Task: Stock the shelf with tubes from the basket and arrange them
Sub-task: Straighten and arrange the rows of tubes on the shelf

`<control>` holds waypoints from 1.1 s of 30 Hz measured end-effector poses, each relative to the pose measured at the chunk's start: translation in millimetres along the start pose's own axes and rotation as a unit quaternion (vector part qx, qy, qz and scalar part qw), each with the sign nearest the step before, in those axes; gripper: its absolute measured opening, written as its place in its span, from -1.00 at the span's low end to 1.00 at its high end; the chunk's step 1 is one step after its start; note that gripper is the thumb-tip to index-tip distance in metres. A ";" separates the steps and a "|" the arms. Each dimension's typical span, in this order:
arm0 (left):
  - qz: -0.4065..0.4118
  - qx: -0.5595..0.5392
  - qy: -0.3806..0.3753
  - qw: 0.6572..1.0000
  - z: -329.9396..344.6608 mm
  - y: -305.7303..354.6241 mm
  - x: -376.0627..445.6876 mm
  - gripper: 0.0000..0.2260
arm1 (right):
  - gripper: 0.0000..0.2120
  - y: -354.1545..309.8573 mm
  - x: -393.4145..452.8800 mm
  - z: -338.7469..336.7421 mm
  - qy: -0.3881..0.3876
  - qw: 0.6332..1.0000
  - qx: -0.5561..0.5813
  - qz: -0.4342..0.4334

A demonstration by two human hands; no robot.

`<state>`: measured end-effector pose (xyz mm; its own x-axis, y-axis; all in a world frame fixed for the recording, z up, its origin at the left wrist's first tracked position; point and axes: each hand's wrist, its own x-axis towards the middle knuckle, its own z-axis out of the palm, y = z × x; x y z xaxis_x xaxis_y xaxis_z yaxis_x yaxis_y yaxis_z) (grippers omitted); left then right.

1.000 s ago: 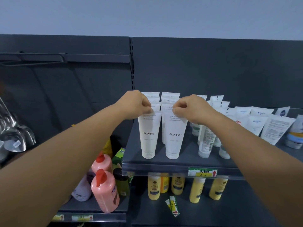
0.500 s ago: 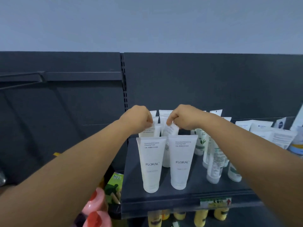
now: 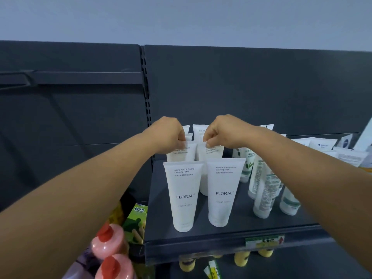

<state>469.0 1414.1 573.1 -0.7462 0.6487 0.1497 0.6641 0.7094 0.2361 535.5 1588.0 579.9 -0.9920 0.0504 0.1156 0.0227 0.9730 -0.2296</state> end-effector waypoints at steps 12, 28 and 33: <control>0.000 0.004 0.006 1.000 1.5 0.6 0.7 -0.82 | -0.83 13.2 -3.3 0.1 0.014 1.000 0.015 0.020; -0.015 -0.043 0.043 0.998 -19.0 -11.7 17.7 -0.83 | -0.81 15.7 16.0 -17.4 0.030 0.996 0.060 0.057; -0.026 0.002 0.006 1.000 -11.8 -17.0 36.6 -0.80 | -0.78 18.2 33.6 -11.6 -0.008 0.998 0.017 0.060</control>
<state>429.9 1422.5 585.9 -0.7801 0.6079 0.1483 0.6247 0.7432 0.2397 504.0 1610.0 590.9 -0.9842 0.1624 0.0700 0.1376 0.9520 -0.2735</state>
